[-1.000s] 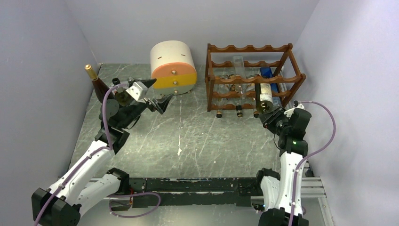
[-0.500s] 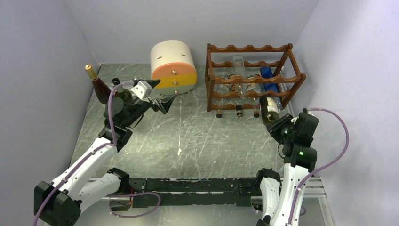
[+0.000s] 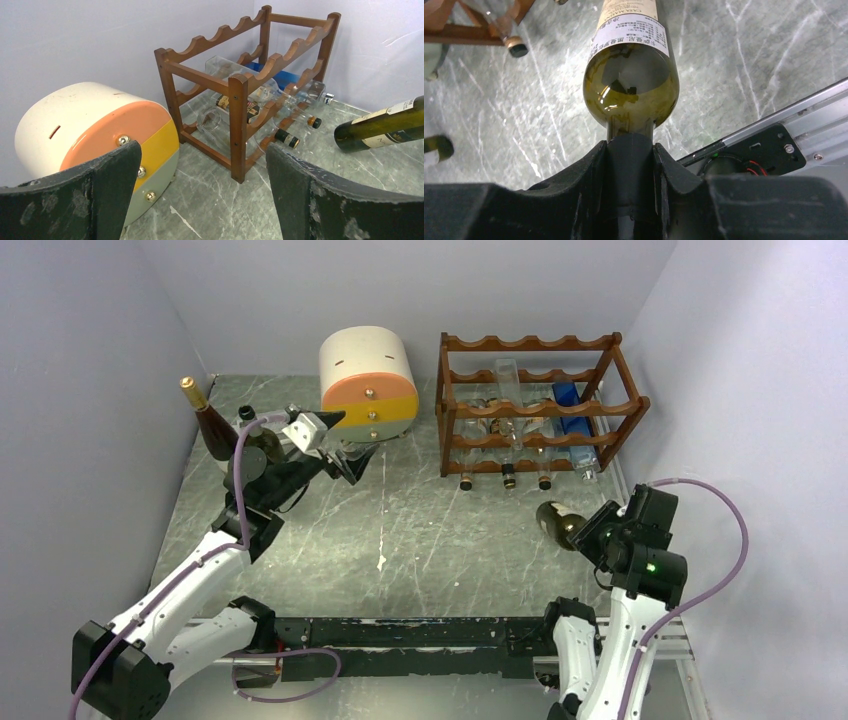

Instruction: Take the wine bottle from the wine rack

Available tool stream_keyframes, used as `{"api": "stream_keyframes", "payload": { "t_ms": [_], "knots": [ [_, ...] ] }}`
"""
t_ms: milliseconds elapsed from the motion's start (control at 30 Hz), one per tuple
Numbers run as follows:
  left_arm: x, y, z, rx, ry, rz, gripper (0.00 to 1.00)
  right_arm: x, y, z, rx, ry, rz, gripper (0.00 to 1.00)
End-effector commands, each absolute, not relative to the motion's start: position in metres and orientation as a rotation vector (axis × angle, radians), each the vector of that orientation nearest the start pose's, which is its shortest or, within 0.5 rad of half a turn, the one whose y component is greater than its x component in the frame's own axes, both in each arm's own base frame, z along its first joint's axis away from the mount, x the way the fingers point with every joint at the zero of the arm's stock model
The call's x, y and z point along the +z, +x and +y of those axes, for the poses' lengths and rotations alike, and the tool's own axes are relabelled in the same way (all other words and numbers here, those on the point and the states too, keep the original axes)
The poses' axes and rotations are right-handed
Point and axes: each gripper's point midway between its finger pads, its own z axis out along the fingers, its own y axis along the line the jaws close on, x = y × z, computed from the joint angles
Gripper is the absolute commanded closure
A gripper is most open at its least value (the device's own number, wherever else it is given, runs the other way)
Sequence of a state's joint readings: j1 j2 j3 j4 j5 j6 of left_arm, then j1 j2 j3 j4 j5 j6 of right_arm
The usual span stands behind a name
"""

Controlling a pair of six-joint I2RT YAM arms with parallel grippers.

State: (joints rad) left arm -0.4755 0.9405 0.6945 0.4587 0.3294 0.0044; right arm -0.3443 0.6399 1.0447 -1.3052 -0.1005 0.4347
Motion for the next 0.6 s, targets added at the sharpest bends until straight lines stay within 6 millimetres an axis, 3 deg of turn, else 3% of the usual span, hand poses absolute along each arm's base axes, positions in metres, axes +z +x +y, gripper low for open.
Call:
{"api": "stream_keyframes", "payload": {
  "t_ms": [0,167,267,433,567],
  "knots": [
    [0.348,0.286,-0.219,-0.631,0.624,1.209,0.02,0.244,0.149,0.006,0.287,0.713,2.262,1.0],
    [0.349,0.282,-0.225,-0.662,0.651,1.199,0.02,0.264,0.148,0.036,0.438,0.511,2.31,1.0],
    [0.347,0.278,-0.232,-0.702,0.676,1.187,0.0,0.264,0.147,0.055,0.522,0.368,2.373,1.0],
    [0.341,0.249,-0.265,-0.81,0.805,1.125,0.0,0.268,0.15,0.097,0.755,0.125,2.399,1.0],
    [0.325,0.224,-0.299,-0.913,0.931,1.118,0.03,0.27,0.159,0.121,0.918,0.013,2.387,1.0]
  ]
}}
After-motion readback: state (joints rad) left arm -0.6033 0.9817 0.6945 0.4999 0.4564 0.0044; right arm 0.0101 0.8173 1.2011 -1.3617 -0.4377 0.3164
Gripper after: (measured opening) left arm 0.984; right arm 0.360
